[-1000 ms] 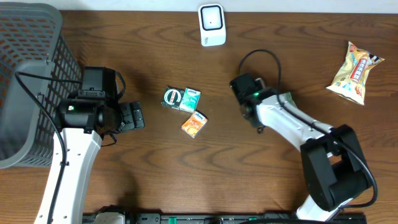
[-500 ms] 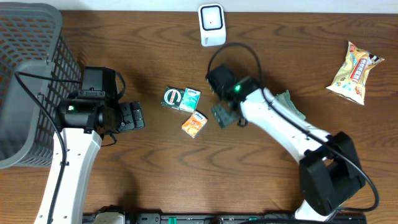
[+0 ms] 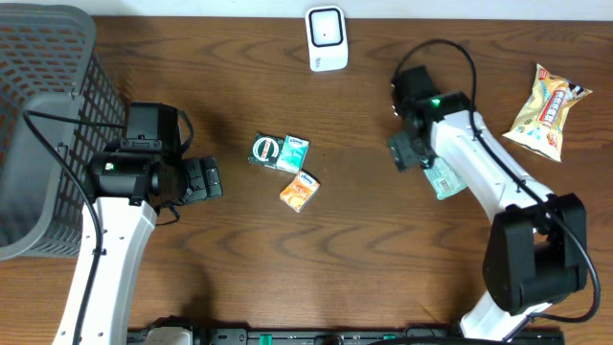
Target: Scan the item barcode
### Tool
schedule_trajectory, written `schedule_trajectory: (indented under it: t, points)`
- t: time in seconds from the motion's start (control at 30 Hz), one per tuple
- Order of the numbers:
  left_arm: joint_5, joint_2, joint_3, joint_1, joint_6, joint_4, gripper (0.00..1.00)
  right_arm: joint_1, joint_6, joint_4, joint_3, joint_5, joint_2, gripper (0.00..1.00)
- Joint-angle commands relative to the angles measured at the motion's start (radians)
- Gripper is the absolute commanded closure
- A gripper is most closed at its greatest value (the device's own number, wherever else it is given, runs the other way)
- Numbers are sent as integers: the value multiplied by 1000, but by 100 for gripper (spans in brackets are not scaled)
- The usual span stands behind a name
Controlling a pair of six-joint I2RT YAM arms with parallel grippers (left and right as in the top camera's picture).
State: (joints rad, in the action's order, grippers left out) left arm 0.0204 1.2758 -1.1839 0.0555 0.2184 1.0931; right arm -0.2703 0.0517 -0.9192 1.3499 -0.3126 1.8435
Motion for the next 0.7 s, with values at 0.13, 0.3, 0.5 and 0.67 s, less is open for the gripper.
schedule_trajectory:
  t: [0.13, 0.3, 0.5, 0.67]
  points:
    - [-5, 3, 5, 3, 12, 2, 2, 48, 110, 109, -125, 12, 16, 15]
    - [-5, 3, 5, 3, 12, 2, 2, 69, 74, 198, -212, 29, 16, 49]
    - [-5, 3, 5, 3, 12, 2, 2, 73, 46, 202, -211, 361, 15, 71]
    - [-5, 3, 5, 3, 12, 2, 2, 43, -63, 263, -180, 689, 15, 75]
